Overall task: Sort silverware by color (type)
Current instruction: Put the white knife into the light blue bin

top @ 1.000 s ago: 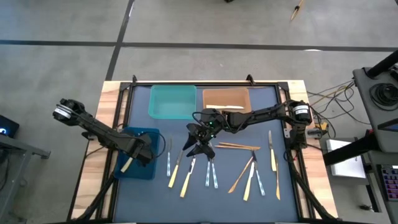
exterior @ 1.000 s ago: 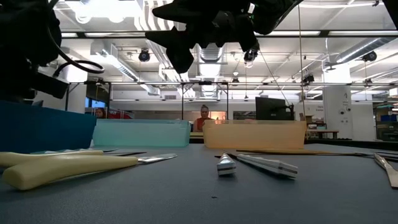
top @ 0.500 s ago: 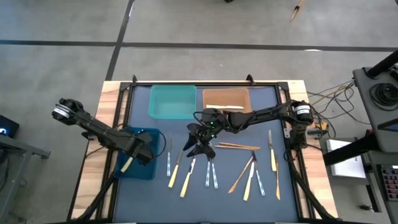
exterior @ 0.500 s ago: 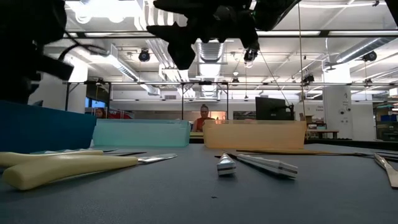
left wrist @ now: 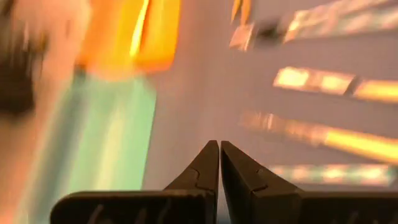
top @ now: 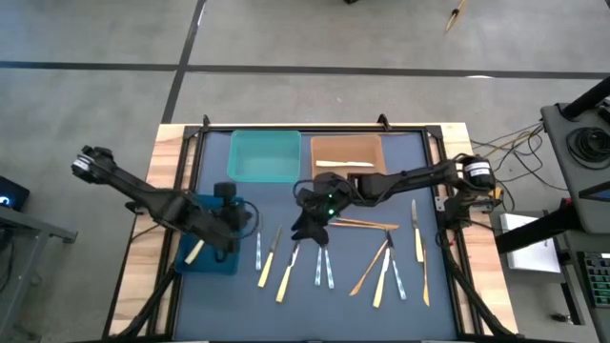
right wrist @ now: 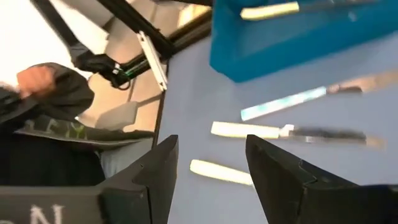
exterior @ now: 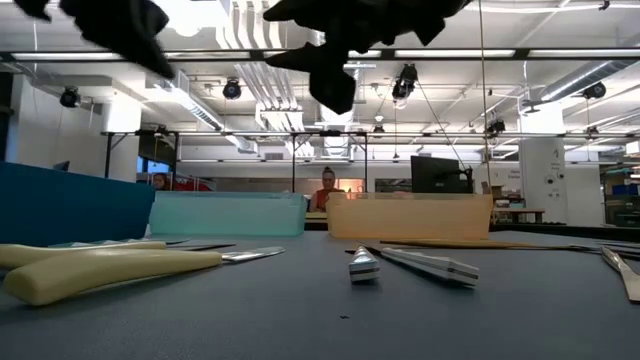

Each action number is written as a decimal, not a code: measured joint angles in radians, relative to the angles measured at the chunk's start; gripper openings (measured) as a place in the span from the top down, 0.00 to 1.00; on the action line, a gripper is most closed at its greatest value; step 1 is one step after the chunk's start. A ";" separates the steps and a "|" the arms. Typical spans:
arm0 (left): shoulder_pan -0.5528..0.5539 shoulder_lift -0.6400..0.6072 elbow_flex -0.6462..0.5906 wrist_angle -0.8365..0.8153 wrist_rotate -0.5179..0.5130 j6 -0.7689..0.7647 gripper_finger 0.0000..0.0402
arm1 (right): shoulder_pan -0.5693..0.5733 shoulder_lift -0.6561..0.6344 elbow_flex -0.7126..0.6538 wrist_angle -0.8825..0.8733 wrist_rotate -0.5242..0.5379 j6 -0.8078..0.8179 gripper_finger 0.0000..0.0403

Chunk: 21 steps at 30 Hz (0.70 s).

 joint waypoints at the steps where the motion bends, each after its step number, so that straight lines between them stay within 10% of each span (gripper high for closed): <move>1: 0.000 -0.025 -0.011 0.060 0.009 0.077 1.00 | 0.010 -0.004 0.000 -0.013 0.021 0.023 0.57; 12: 0.008 -0.323 -0.187 0.599 0.140 0.475 1.00 | 0.107 -0.018 0.015 -0.156 0.185 0.278 0.63; 21: 0.008 -0.417 -0.197 0.669 0.160 0.659 1.00 | 0.154 -0.019 0.159 -0.507 0.386 0.407 0.65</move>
